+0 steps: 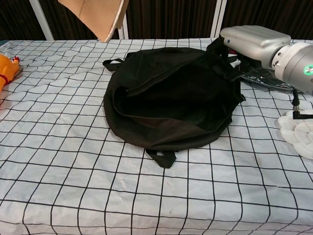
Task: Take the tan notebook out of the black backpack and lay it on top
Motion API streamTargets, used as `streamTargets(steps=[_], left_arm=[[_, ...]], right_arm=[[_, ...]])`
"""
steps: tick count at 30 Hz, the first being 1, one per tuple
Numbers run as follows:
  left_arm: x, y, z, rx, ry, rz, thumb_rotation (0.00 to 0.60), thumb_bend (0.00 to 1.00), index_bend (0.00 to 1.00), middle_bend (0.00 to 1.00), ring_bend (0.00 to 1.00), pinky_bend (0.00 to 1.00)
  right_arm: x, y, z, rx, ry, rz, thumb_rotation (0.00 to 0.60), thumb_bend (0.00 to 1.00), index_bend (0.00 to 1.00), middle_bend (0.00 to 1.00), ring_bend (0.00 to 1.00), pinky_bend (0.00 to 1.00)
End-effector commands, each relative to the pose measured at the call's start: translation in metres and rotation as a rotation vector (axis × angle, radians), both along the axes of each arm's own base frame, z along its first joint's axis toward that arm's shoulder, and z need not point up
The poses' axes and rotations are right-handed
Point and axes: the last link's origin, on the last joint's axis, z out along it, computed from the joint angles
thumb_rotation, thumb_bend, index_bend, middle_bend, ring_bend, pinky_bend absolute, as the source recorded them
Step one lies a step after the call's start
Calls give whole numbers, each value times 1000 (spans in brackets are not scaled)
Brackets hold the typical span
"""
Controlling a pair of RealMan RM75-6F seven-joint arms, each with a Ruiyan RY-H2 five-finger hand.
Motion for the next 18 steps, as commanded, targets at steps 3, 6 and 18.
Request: streamTargets(steps=[3, 6, 18], left_arm=[[10, 8, -14, 2, 2, -21, 600, 490, 608, 585, 383, 457], [21, 13, -27, 0, 13, -45, 600, 490, 608, 585, 383, 456], [37, 24, -60, 5, 43, -67, 600, 487, 608, 586, 383, 456]], right_arm=[[-3, 31, -10, 116, 60, 6, 600, 407, 582, 499, 449, 274], [-8, 53, -4, 225, 147, -6, 600, 301, 329, 332, 353, 232], [-33, 35, 68, 122, 227, -158, 600, 231, 84, 121, 212, 171]])
